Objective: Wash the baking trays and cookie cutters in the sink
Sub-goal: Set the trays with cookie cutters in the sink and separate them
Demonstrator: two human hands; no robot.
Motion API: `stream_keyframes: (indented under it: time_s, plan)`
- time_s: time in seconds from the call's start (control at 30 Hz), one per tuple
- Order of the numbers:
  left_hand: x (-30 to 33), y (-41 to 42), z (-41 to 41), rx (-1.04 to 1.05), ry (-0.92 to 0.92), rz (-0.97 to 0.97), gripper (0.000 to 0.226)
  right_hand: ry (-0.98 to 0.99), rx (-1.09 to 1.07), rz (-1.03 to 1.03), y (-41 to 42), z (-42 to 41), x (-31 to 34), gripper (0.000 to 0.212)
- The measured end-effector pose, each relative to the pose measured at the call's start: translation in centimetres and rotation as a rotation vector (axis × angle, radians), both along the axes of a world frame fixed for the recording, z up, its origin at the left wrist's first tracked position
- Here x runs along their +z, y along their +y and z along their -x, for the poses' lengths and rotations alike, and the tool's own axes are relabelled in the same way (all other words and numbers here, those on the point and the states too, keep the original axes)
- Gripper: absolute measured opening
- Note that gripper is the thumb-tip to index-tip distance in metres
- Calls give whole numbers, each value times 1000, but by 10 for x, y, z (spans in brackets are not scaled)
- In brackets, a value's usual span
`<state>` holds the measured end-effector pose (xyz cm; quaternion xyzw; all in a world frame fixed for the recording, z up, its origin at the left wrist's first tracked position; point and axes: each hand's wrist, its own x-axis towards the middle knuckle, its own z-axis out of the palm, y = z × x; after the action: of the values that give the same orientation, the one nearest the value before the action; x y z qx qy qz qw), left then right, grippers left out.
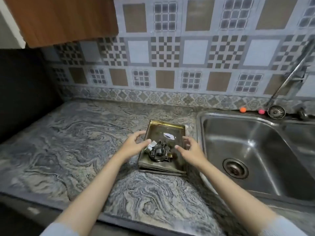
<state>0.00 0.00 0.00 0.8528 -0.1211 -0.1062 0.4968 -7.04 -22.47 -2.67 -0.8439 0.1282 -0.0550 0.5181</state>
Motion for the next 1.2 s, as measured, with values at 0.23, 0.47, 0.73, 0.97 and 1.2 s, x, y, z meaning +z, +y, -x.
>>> stream_keyframes:
  time_s: [0.23, 0.47, 0.73, 0.97, 1.2]
  plan:
    - [-39, 6, -17, -69, 129, 17, 38, 140, -72, 53, 7, -9, -29, 54]
    - [-49, 12, -34, -140, 177, 117, 36, 139, -166, -12, 6, -17, -39, 47]
    - [-52, 15, -34, -110, 278, 210, 40, 23, -326, -279, 10, -15, -41, 34]
    - [-60, 17, -36, -118, 282, 305, 46, -80, -319, -311, 17, -10, -39, 44]
    - [-39, 1, -35, -146, 247, 379, 50, -175, -330, -321, 1, -9, -25, 42]
